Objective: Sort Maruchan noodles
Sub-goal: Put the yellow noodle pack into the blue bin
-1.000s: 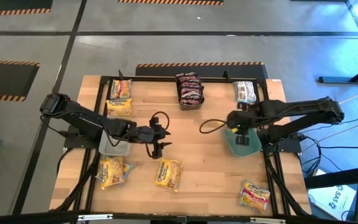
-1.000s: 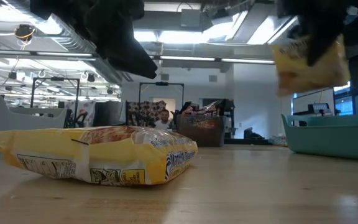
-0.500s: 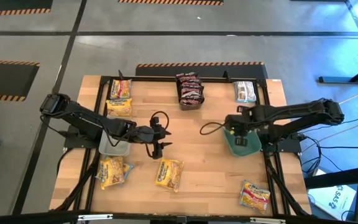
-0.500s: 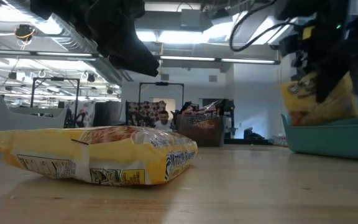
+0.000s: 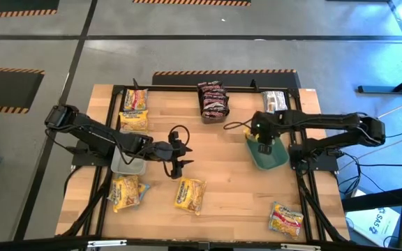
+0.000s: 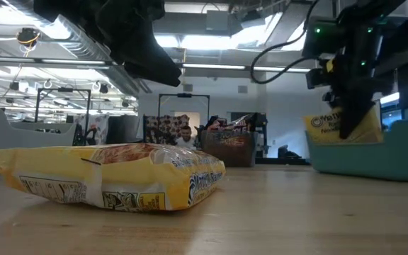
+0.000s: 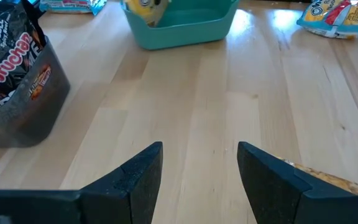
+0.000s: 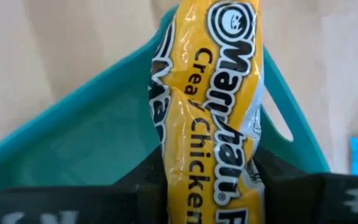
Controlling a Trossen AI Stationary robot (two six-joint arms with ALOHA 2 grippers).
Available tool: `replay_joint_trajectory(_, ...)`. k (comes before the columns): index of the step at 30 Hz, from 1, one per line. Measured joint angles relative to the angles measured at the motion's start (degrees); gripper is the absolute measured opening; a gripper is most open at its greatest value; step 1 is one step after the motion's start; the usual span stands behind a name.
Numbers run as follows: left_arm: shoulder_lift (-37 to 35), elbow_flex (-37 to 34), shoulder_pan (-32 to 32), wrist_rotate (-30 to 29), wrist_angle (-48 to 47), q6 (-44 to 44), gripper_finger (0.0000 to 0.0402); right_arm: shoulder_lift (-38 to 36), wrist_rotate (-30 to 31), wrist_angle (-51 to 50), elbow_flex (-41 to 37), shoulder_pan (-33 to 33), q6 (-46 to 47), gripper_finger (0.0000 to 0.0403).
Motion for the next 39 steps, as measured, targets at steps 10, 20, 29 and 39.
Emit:
replay_joint_trajectory(10, 0.00, 0.00, 0.00, -0.02, -0.02, 0.04, 0.0202, 0.00, 1.09, -3.53, -0.27, -8.09, 20.34, 0.0103)
replay_joint_trajectory(20, 0.00, 0.00, 0.02, -0.07, -0.02, 0.10, 0.0202, 0.00, 2.15, -6.69, -0.26, -9.49, 17.24, 0.0104)
replay_joint_trajectory(29, 0.00, 0.00, 0.11, -0.22, 0.13, 0.39, 0.0202, 0.00, 0.36, -4.13, 2.13, -9.51, 3.02, 0.0104)
replay_joint_trajectory(39, 0.00, 0.00, 0.12, -0.22, 0.21, 0.50, 0.0202, 3.31, 4.40, 1.65, 1.26, -9.51, 2.00, 0.0118)
